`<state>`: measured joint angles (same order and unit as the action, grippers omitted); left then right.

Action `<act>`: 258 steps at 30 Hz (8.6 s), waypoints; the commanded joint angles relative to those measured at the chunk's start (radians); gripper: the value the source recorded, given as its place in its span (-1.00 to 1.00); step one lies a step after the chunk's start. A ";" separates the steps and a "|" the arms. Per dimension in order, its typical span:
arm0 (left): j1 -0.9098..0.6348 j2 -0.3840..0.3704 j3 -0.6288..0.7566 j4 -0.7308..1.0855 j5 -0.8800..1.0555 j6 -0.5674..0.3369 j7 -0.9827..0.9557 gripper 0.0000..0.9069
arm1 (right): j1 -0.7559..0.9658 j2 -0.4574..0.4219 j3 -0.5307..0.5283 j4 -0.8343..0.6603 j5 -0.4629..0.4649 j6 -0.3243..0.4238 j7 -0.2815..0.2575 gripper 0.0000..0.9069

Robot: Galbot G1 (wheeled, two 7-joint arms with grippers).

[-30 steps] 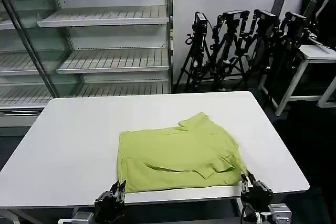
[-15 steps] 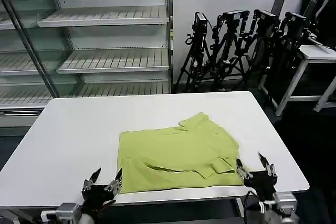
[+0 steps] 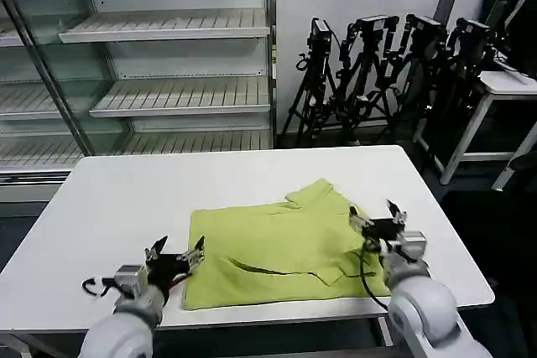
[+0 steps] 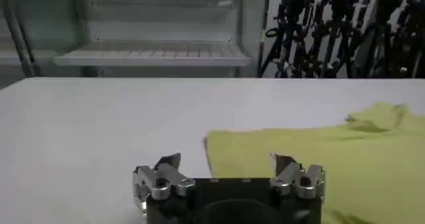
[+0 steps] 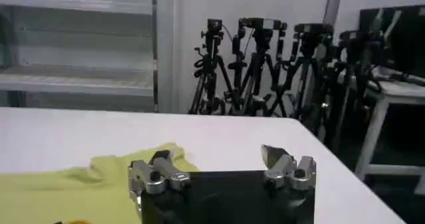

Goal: Fold and organize the clothes.

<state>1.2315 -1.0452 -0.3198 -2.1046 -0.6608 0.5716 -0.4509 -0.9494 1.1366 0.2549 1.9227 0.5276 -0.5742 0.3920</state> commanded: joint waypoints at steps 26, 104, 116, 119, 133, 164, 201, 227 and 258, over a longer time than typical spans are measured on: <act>-0.358 -0.008 0.212 0.368 -0.060 0.007 -0.023 -0.53 | 0.403 0.158 -0.220 -0.596 0.169 -0.007 0.010 -0.84; 0.140 0.151 -0.007 -0.086 -0.047 -0.032 0.115 -0.78 | -0.403 0.021 0.107 0.198 -0.097 0.165 -0.155 -1.00; 0.156 0.094 -0.015 -0.064 0.020 -0.035 0.120 1.00 | -0.423 0.055 0.095 0.187 -0.142 0.111 -0.122 1.00; 0.181 0.064 -0.032 -0.086 0.034 -0.039 0.114 1.00 | -0.440 0.055 0.104 0.223 -0.144 0.115 -0.119 1.00; 0.182 -0.115 -0.031 -0.051 0.030 -0.025 0.035 1.00 | -0.568 0.075 0.165 0.364 -0.156 0.142 -0.113 1.00; 0.204 -0.195 -0.064 -0.095 -0.082 -0.061 0.054 -0.91 | -0.644 0.097 0.209 0.449 -0.152 0.150 -0.107 1.00; 0.155 -0.048 -0.340 -0.265 -0.820 -0.130 0.043 -0.91 | -0.559 0.057 0.163 0.379 -0.229 0.195 -0.156 1.00; -0.060 -0.322 0.176 0.001 -0.549 -0.171 0.027 -0.80 | -0.528 0.049 0.162 0.342 -0.224 0.196 -0.155 1.00; 0.134 -0.213 -0.117 -0.146 -0.370 -0.130 0.028 1.00 | -0.544 0.053 0.152 0.379 -0.228 0.199 -0.156 1.00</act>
<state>1.2173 -1.3543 -0.2616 -2.1600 -1.1342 0.4044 -0.4241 -1.4925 1.1885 0.4083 2.3002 0.3009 -0.3772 0.2368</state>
